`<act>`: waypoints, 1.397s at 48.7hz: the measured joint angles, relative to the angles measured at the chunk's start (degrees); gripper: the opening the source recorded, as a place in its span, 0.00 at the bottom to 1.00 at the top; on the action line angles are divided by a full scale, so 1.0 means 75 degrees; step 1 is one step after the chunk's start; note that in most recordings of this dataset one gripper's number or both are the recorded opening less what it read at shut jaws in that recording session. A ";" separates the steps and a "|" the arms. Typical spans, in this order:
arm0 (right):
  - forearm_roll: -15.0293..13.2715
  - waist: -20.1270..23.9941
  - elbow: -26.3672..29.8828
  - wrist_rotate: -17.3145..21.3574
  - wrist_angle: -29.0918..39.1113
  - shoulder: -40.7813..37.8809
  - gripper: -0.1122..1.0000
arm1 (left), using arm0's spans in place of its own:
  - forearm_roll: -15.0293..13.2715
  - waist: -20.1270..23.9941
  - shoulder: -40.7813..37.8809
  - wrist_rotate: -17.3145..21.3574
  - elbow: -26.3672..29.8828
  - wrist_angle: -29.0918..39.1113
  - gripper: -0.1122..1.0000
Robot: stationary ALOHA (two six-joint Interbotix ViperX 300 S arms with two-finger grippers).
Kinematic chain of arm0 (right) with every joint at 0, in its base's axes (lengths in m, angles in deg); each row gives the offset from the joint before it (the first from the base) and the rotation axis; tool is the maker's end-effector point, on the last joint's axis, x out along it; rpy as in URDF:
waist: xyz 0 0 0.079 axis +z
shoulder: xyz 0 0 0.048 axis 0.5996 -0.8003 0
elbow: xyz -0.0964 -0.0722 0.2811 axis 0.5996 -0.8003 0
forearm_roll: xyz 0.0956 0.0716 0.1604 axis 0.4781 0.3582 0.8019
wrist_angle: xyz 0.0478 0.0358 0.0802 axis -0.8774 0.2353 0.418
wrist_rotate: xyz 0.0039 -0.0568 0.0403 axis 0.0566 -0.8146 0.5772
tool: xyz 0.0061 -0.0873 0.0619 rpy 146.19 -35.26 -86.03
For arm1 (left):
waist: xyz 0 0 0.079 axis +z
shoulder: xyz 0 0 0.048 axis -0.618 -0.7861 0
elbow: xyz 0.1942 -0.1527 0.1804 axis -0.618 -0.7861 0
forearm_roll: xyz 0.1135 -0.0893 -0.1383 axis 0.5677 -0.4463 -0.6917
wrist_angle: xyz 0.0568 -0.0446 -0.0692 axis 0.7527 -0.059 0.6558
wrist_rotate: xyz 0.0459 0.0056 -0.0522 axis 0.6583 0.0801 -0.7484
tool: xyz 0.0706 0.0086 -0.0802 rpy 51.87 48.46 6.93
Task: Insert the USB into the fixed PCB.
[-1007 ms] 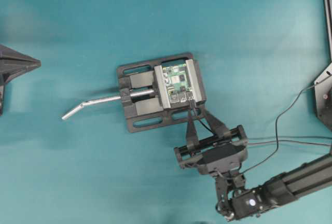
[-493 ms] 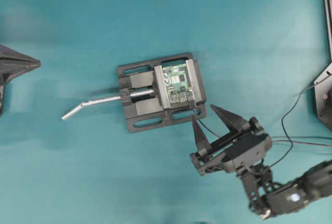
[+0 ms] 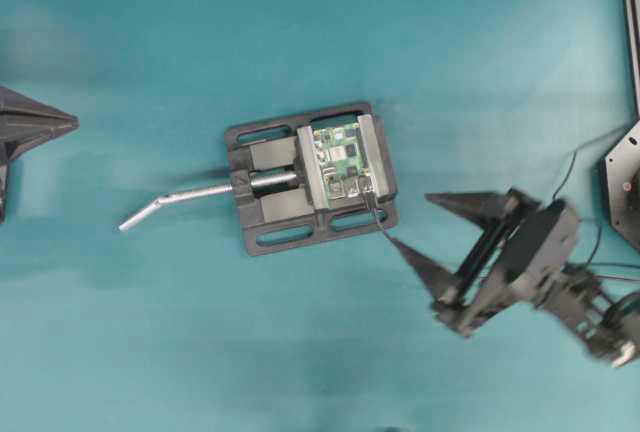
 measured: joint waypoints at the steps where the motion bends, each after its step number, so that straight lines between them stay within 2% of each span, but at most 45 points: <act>1: -0.0070 -0.0012 -0.0129 0.0012 0.0094 0.0141 0.88 | 0.0000 0.0000 0.0000 0.0000 0.0000 0.0000 0.13; 12: -0.0926 0.0000 -0.1676 0.0023 0.1113 0.2098 0.88 | 0.0000 0.0000 0.0000 0.0000 0.0000 0.0000 0.13; 21: -0.1043 -0.0047 -0.2848 -0.0012 0.1699 0.4125 0.88 | 0.0000 0.0000 0.0000 0.0000 0.0000 0.0000 0.13; 28: -0.1078 -0.0340 -0.3563 -0.0223 0.1957 0.5918 0.88 | 0.0000 -0.0012 0.0000 0.0000 -0.0012 0.0012 0.13; 31: -0.1113 -0.0492 -0.3820 -0.0574 0.2051 0.6656 0.88 | 0.0000 0.0000 0.0000 0.0000 0.0000 0.0000 0.13; 38: -0.1148 -0.0785 -0.4348 -0.2074 0.2391 0.8438 0.88 | 0.0000 0.0000 0.0000 0.0000 0.0000 0.0000 0.13; 40: -0.1043 -0.0879 -0.4512 -0.2648 0.2484 0.8906 0.88 | 0.0000 0.0000 -0.0012 0.0000 0.0000 0.0000 0.13; 45: -0.0527 -0.1113 -0.4770 -0.3340 0.2613 0.9691 0.88 | 0.0000 -0.0012 -0.0012 0.0000 0.0000 0.0000 0.13; 50: -0.0211 -0.1289 -0.4910 -0.3680 0.2742 0.9996 0.88 | 0.0012 0.0000 0.0000 0.0000 0.0000 0.0012 0.13; 58: -0.0176 -0.1289 -0.5086 -0.3879 0.3000 0.9715 0.88 | 0.0000 -0.0012 0.0000 0.0000 0.0000 0.0000 0.13; 63: -0.0316 -0.1313 -0.4980 -0.3902 0.3035 0.9328 0.87 | 0.0000 0.0000 0.0000 0.0000 0.0000 0.0012 0.13; 68: -0.0762 -0.1559 -0.4453 -0.4066 0.2906 0.8742 0.88 | 0.0000 -0.0012 -0.0012 0.0000 0.0000 0.0000 0.13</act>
